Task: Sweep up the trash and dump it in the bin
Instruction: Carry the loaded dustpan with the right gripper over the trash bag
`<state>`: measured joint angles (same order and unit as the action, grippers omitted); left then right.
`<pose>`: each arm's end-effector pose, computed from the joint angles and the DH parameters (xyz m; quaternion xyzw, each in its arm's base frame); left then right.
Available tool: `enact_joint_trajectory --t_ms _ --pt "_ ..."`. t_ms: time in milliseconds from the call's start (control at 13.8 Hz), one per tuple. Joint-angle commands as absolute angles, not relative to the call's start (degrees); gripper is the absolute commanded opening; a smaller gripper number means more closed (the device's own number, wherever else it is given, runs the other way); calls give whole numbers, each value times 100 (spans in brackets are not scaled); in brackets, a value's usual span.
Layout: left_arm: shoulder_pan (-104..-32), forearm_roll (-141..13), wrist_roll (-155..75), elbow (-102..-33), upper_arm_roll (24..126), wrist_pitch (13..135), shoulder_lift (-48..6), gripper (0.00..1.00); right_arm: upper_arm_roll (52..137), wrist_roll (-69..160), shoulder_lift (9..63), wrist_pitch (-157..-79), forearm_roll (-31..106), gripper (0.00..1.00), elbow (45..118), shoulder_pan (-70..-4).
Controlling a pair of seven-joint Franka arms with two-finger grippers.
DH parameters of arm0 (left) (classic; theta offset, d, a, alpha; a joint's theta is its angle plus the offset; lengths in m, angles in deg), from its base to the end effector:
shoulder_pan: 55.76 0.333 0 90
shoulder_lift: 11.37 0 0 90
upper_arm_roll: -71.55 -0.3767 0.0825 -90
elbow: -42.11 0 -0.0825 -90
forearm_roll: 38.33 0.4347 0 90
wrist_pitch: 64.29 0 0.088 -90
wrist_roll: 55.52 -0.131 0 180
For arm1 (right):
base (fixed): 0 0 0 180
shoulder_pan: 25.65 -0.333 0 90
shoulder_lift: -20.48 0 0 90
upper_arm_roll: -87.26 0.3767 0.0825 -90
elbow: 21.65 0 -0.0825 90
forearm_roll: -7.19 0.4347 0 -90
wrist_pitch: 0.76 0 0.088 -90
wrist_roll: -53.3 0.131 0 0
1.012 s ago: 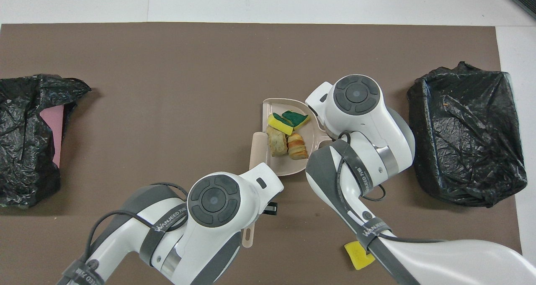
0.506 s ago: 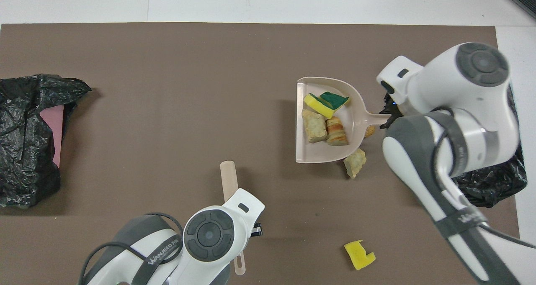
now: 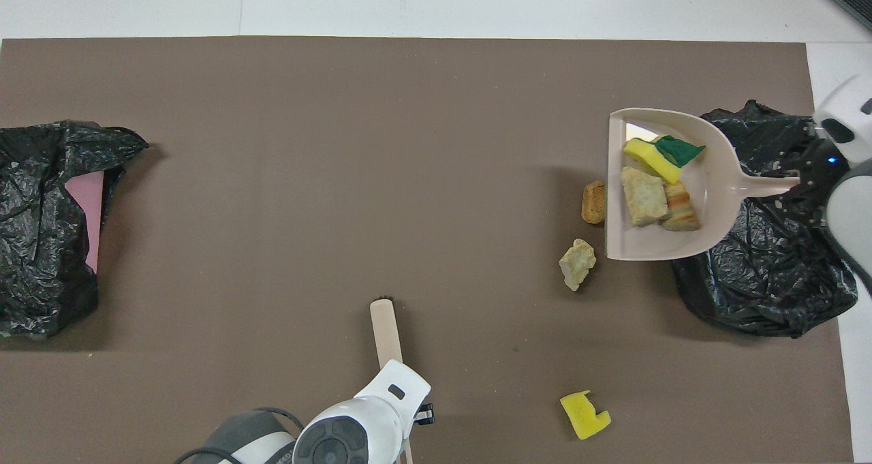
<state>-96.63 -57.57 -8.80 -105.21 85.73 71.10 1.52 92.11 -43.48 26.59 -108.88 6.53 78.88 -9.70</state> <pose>0.2552 -0.3780 0.3413 0.9946 0.0490 -0.0652 0.0640 0.6407 -0.1289 0.5249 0.7322 0.6809 0.0069 0.0112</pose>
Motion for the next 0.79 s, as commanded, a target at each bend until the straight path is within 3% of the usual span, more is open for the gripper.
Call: enact_joint_trajectory --t_ms 0,72,723 --pt "-9830 -5881 -858 -10643 8500 7352 199 78 9262 -4856 2637 -10895 562 0 7836 -501" --pt "-9804 -5881 -850 -10538 8491 7291 146 100 9271 -4857 2637 -11035 274 0 7845 -438" --pt "-8241 -5266 -1323 -9658 8456 6921 -56 100 9271 -4022 2479 -11519 -1969 0 8206 -377"
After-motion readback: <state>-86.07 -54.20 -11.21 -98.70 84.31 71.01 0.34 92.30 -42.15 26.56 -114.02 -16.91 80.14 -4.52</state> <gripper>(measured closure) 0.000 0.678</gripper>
